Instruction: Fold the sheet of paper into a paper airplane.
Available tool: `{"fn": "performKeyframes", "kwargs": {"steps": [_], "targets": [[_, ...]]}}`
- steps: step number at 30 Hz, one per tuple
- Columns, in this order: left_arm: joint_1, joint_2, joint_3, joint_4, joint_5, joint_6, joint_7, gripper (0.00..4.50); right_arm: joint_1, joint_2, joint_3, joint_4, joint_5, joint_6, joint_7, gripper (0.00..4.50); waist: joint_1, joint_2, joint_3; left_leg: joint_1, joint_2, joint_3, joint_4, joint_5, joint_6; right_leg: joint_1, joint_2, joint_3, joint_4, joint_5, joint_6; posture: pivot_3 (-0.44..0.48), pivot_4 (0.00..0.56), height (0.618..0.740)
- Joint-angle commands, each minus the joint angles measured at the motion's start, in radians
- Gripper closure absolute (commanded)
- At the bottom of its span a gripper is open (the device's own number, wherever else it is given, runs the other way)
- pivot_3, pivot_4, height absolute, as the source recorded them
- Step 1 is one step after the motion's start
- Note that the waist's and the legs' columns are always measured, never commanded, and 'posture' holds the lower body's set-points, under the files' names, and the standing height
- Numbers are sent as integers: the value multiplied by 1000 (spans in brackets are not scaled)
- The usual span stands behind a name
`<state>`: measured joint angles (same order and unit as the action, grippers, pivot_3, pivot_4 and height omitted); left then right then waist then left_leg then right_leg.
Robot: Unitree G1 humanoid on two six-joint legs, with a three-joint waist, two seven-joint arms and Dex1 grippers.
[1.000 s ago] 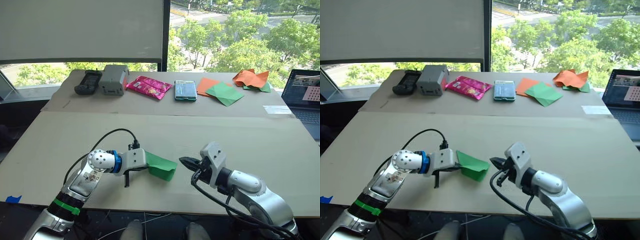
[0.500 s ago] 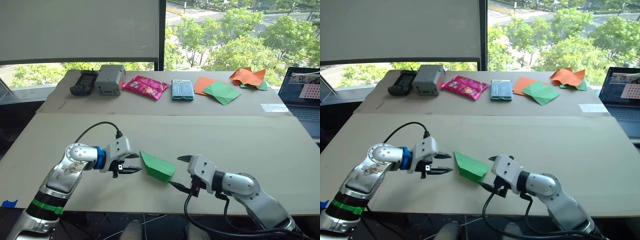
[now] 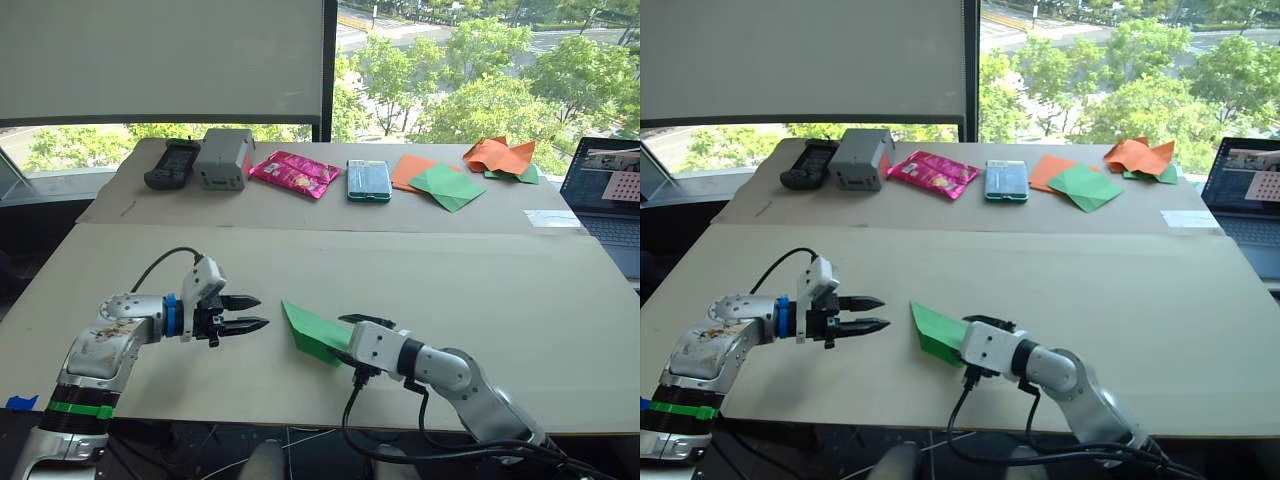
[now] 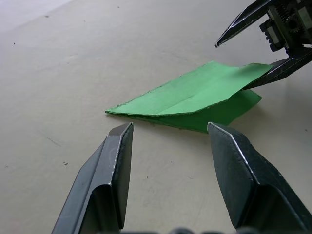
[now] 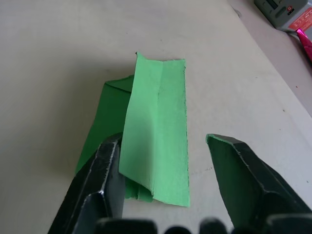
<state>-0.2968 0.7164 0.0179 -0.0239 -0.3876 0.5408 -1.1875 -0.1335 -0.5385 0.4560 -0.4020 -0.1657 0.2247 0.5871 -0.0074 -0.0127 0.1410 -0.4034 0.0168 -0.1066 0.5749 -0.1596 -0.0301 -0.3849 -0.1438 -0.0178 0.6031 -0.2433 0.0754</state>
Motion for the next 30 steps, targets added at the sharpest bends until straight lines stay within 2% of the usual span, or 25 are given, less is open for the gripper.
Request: {"fn": "performKeyframes", "kwargs": {"steps": [1, 5, 6, 8, 19, 30], "targets": [[-3, -6, 13, 0, -20, -16, 8, 2187, 0, 7, -15, -13, -2, -43, 9, 2964, -1, 0, 0, 0, 0, 0, 0, 0, 0, 0, 0, 0, 0, 0, 0, 0, 150, 706], [-15, -19, 1, 12, -33, -19, -8, 3406, -7, 0, -20, 4, 5, -74, 39, 4316, -1, 0, 0, 0, 0, 0, 0, 0, 0, 0, 0, 0, 0, 0, 0, 0, 150, 706], [-20, -23, -3, 16, -35, -22, -13, 3817, -7, -3, -20, 7, 14, -79, 55, 4500, -1, 0, 0, 0, 0, 0, 0, 0, 0, 0, 0, 0, 0, 0, 0, 0, 150, 706], [-44, -34, -19, 35, -27, -34, -21, 4459, -8, -17, -23, 19, 20, -103, 84, 4500, 1, 0, 0, 0, 0, 0, 0, 0, 0, 0, 0, 0, 1, 0, -1, 0, 150, 706], [-149, -101, -185, 216, 124, -233, -52, 4487, -25, -80, -79, 52, 68, -204, 205, 4500, 6, -1, -1, 1, -1, 0, 2, 1, 1, 2, 0, 1, 5, 0, 1, 0, 150, 706], [-175, -118, -210, 221, 130, -254, -90, 4487, -5, -125, -133, -3, 186, -201, 318, 4500, 5, -1, -1, 4, 0, 0, 2, 1, 1, 8, 1, 2, 6, -2, -2, 0, 150, 706]]}}
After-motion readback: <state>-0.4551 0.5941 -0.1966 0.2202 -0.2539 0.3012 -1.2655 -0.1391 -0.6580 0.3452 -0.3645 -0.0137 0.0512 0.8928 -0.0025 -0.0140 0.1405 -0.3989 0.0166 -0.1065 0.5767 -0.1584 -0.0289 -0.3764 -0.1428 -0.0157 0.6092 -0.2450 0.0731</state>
